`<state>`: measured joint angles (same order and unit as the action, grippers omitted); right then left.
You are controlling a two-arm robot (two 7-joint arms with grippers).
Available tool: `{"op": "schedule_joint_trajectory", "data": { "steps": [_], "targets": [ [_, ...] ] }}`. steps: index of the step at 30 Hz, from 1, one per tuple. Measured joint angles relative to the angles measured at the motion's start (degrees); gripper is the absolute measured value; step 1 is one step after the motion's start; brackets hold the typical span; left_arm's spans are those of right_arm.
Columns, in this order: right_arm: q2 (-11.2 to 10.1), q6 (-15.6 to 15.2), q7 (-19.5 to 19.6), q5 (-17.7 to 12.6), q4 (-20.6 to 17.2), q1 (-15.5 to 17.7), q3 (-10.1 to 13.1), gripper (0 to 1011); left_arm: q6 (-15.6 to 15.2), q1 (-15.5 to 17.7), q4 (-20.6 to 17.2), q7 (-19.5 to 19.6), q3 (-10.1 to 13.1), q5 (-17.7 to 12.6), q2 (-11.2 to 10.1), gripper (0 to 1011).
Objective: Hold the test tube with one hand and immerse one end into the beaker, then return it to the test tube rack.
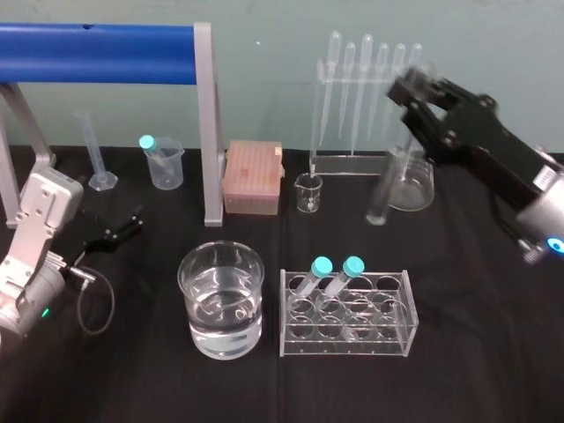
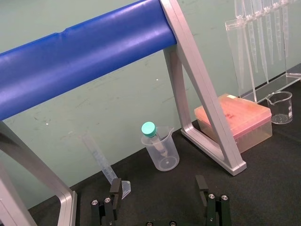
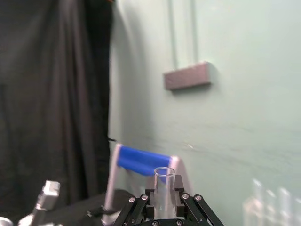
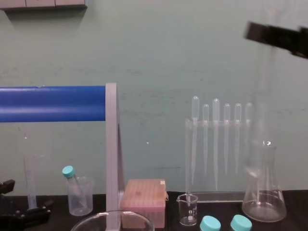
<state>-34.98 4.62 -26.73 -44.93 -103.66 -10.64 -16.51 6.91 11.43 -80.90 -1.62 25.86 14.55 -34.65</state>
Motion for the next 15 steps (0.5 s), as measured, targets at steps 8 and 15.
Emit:
{"op": "schedule_joint_trajectory", "data": {
  "steps": [8, 15],
  "targets": [
    [-2.08, -1.41, 4.55, 0.81, -2.95, 7.47, 4.46, 228, 0.00, 0.00, 0.00, 0.00, 0.00, 0.00, 0.00, 1000],
    [-1.33, -2.53, 4.15, 1.30, -0.31, 8.58, 4.84, 228, 0.00, 0.00, 0.00, 0.00, 0.00, 0.00, 0.00, 1000]
  ]
}}
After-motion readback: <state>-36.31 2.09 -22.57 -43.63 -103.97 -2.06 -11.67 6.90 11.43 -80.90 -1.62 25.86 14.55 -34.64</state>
